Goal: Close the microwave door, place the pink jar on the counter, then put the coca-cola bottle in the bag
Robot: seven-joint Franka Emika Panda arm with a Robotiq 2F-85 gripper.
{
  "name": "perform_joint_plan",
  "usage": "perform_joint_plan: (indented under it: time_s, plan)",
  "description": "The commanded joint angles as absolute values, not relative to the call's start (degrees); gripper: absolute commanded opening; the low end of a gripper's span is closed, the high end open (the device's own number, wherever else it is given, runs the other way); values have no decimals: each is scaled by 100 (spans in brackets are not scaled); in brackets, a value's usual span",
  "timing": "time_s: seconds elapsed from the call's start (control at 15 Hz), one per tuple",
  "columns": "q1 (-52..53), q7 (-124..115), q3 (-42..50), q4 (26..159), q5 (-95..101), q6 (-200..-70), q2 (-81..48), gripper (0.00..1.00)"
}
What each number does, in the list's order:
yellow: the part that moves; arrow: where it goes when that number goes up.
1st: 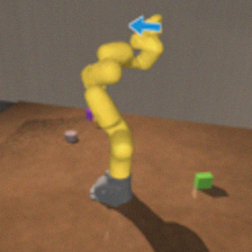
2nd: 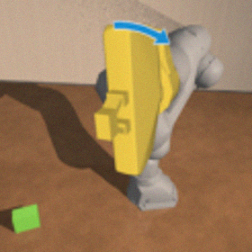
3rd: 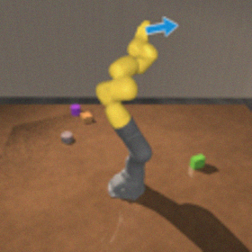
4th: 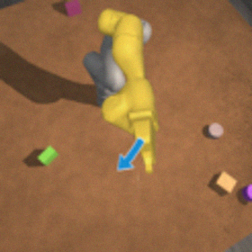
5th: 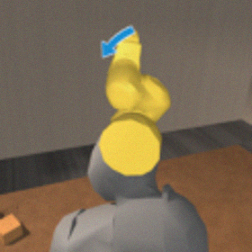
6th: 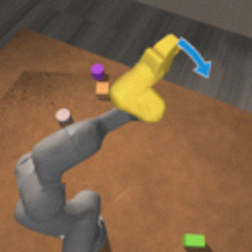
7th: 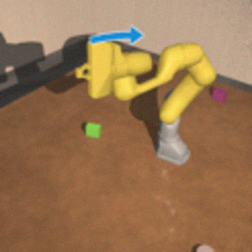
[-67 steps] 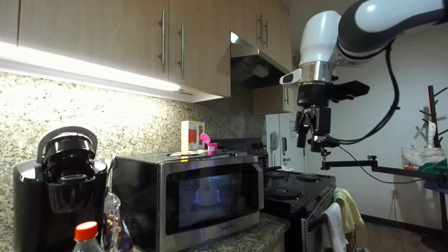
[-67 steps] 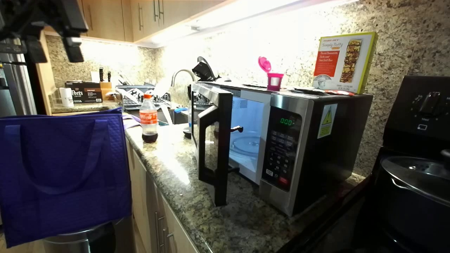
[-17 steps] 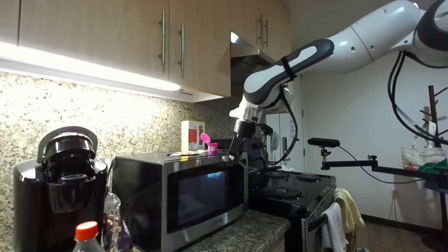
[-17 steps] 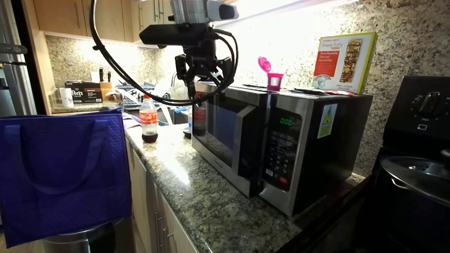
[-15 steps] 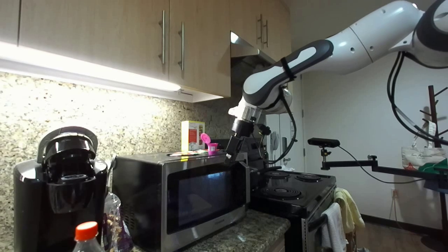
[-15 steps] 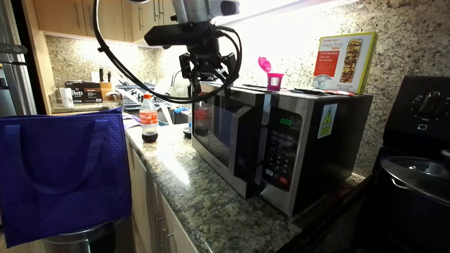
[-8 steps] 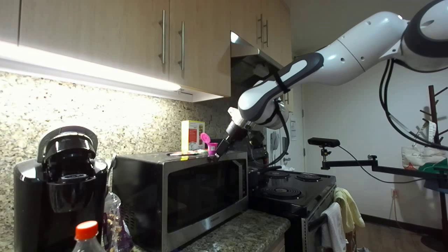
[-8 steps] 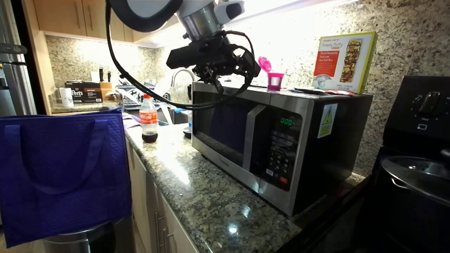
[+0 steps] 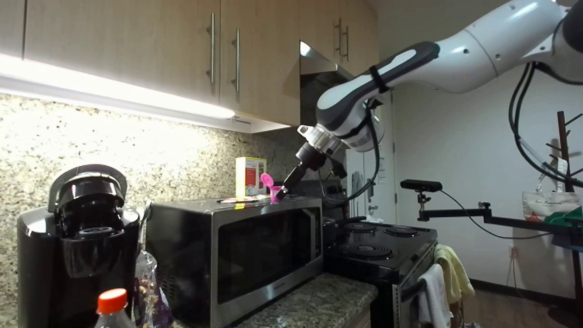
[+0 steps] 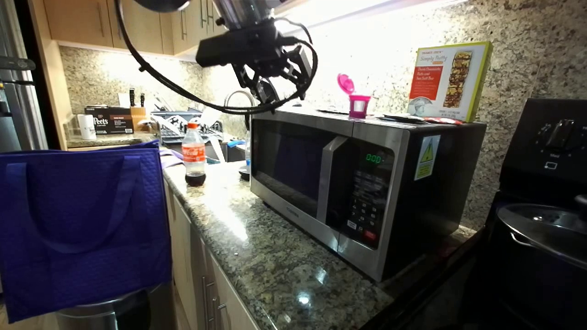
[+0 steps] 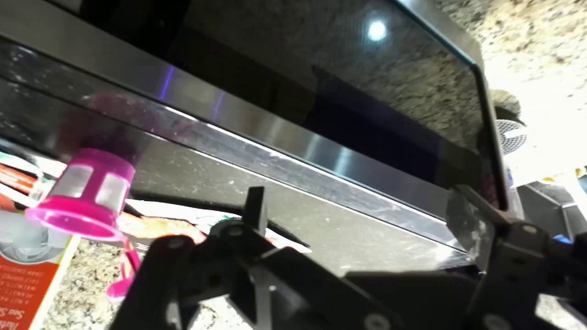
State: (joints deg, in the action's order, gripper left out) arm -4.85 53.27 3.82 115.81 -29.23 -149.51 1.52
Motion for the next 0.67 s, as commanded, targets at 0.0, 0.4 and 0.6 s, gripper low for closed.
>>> perform_joint_plan:
  time_s: [0.0,0.4,0.6]
  plan:
    - [-472,4608,476,12039,-1869,-13833,1256,100]
    - [-243,4357,801,11811,-1742,-13459,1592,100]
    - [-170,4369,887,11810,-1751,-13456,1618,100]
